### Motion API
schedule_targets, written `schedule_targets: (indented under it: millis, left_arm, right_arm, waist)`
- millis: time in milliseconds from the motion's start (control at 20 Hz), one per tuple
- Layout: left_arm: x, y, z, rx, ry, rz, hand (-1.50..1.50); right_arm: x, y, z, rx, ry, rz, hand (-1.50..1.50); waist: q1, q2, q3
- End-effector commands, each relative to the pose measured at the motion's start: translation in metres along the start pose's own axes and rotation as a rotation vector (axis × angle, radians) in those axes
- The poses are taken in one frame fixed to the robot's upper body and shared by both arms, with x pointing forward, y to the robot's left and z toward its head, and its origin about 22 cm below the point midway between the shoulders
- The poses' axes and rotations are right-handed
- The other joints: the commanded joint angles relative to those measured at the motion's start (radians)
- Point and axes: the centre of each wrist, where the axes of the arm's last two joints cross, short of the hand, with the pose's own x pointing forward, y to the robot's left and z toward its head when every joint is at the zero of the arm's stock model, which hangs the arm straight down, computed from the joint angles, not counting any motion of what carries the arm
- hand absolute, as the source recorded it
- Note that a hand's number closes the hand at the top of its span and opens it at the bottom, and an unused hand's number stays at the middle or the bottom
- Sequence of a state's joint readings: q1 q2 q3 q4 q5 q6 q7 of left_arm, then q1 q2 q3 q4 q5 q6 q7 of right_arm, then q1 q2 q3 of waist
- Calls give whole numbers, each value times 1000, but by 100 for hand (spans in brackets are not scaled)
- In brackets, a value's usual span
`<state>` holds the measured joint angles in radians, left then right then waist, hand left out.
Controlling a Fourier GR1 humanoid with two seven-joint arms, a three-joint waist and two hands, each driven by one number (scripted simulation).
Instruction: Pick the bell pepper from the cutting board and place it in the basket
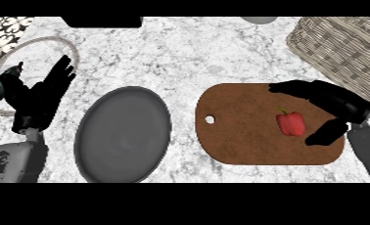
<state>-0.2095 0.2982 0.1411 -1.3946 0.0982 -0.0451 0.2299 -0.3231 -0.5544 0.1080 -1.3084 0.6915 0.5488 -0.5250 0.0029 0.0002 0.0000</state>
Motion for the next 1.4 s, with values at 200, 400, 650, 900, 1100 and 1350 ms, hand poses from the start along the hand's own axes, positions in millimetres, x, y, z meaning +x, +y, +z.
schedule_targets:
  millis: [200,400,650,900,1100,1350]
  left_arm:
    - [-2,-1,9,2,-2,-5,0]
    - [-13,-10,11,-3,-7,2,0]
    - [1,-1,-10,17,-6,6,0]
    - [3,-6,-3,-3,-4,-8,0]
    - [4,-16,-4,-25,-14,3,0]
    - [9,-27,-8,-63,-22,-12,0]
  right_arm:
    - [23,21,-33,70,-43,103,150]
    - [-2,18,-17,82,-52,118,150]
    - [23,50,-31,95,-83,134,150]
    - [24,49,-77,-225,479,-123,150]
    - [57,50,-114,-378,671,-273,150]
    - [90,-1,-131,-770,648,-422,150]
  waist:
    - [1,-1,0]
    - [3,0,0]
    - [-5,0,0]
    - [21,7,-4]
    - [30,4,-4]
    - [76,6,3]
